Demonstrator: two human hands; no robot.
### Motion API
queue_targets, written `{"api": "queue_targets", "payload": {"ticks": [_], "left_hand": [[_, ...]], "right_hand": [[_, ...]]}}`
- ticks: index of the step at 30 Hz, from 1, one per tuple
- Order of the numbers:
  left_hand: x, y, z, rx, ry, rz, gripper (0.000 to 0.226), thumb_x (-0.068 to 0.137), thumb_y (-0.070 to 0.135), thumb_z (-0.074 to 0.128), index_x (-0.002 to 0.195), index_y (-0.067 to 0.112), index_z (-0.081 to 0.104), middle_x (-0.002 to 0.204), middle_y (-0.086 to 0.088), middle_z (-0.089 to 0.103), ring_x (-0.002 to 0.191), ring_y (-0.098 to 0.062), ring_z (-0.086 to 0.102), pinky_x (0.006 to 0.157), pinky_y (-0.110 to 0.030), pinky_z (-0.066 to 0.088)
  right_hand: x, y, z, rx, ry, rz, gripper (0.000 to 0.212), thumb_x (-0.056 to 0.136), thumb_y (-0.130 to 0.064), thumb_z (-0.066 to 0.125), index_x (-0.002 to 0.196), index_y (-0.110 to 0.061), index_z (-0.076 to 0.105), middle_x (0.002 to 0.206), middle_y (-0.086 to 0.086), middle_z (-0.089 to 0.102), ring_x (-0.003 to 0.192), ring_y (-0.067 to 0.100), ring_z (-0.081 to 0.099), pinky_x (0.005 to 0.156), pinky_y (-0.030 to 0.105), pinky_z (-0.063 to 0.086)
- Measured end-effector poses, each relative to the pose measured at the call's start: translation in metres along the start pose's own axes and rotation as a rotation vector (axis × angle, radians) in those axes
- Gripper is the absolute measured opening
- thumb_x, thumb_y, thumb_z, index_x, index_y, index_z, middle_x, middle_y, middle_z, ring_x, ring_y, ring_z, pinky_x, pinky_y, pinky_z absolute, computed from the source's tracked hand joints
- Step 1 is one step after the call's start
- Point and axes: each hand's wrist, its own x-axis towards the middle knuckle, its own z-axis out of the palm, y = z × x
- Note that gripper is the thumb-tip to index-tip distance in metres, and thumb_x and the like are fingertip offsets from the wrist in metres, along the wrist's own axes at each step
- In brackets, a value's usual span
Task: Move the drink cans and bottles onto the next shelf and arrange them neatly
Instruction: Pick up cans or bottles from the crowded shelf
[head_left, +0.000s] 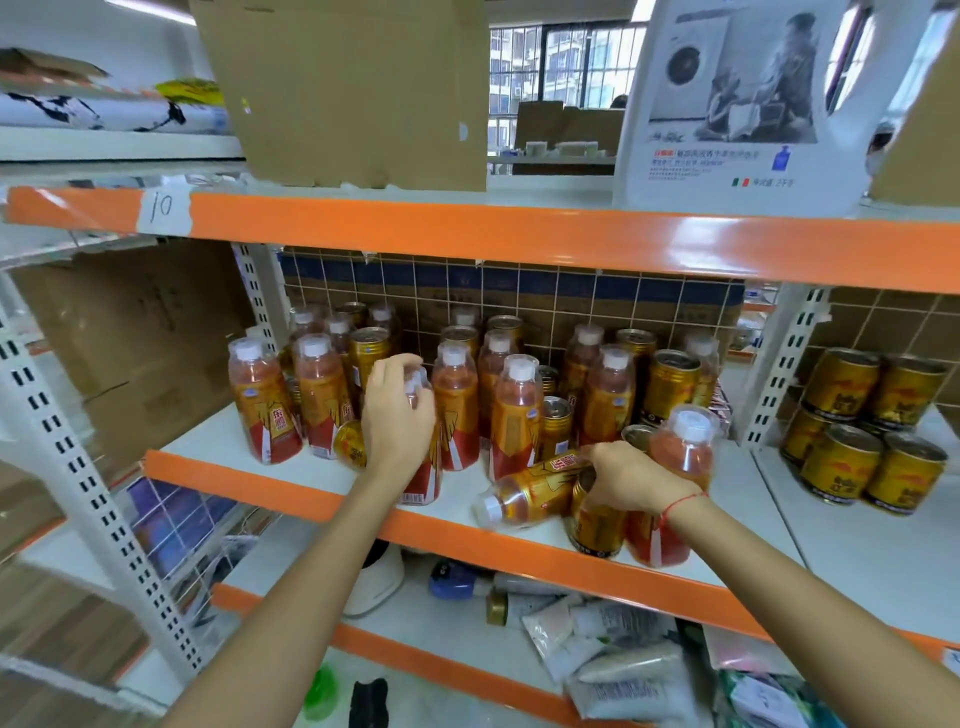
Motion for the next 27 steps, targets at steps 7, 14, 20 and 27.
{"api": "queue_targets", "payload": {"ticks": [7, 14, 20, 27], "left_hand": [[-0.016, 0.028, 0.038, -0.142, -0.374, 0.126, 0.030, 0.086, 0.002, 0.056, 0.114, 0.013, 0.057, 0.104, 0.002, 0.057, 0.091, -0.006, 0.054, 0.080, -0.018, 0.047], [-0.042, 0.047, 0.081, -0.077, -1.049, 0.092, 0.068, 0.082, 0.030, 0.072, 0.140, 0.023, 0.038, 0.135, 0.002, 0.047, 0.117, -0.010, 0.048, 0.095, -0.024, 0.043], [-0.056, 0.055, 0.099, -0.091, -1.182, 0.044, 0.081, 0.073, 0.036, 0.080, 0.141, 0.026, 0.037, 0.133, 0.006, 0.049, 0.120, -0.009, 0.047, 0.101, -0.025, 0.041], [-0.063, 0.057, 0.108, -0.003, -1.192, 0.127, 0.079, 0.065, 0.036, 0.085, 0.131, 0.029, 0.043, 0.131, 0.010, 0.051, 0.117, -0.008, 0.048, 0.102, -0.029, 0.041]], "right_hand": [[-0.006, -0.002, -0.025, -0.010, 0.084, -0.028, 0.029, 0.083, -0.016, 0.066, 0.111, -0.009, 0.063, 0.101, 0.003, 0.062, 0.089, 0.020, 0.059, 0.067, 0.024, 0.050], [0.003, 0.022, -0.097, 0.042, 0.235, -0.009, 0.022, 0.086, -0.024, 0.063, 0.098, -0.005, 0.063, 0.090, 0.007, 0.063, 0.085, 0.025, 0.059, 0.066, 0.032, 0.044], [0.009, 0.088, -0.097, 0.337, 0.113, 0.301, 0.054, 0.079, -0.015, 0.074, 0.125, 0.004, 0.052, 0.138, 0.017, 0.048, 0.115, 0.027, 0.051, 0.099, 0.037, 0.043], [0.059, 0.169, -0.070, 0.240, 0.013, 0.029, 0.042, 0.088, -0.033, 0.065, 0.120, -0.007, 0.057, 0.119, 0.002, 0.058, 0.108, 0.016, 0.053, 0.095, 0.028, 0.042]]}}
